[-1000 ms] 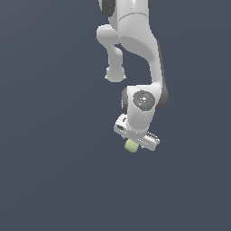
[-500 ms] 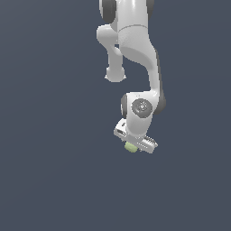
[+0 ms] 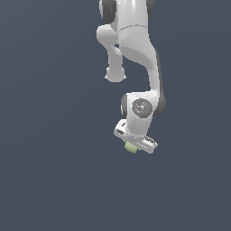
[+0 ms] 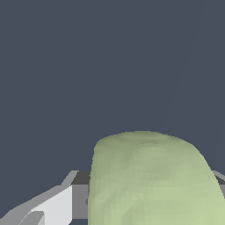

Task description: Pick up the object and move it to a goal position.

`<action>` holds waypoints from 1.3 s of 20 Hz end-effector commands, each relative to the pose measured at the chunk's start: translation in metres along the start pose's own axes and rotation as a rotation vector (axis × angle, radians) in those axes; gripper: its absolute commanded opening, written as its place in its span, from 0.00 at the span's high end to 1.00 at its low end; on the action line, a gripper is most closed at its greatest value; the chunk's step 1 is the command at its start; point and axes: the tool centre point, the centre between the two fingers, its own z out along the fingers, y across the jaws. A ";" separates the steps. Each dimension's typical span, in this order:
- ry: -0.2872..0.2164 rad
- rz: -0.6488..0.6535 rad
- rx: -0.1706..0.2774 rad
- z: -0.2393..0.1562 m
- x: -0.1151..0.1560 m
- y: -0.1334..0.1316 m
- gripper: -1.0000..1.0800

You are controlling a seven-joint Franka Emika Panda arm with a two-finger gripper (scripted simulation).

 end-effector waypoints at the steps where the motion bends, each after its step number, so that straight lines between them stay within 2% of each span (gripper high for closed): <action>1: 0.000 0.000 0.000 0.000 0.000 0.000 1.00; 8: 0.000 0.000 0.000 -0.010 -0.016 -0.011 1.00; 20: 0.000 0.000 0.000 -0.066 -0.098 -0.075 1.00; 26: 0.000 0.000 0.000 -0.081 -0.120 -0.093 1.00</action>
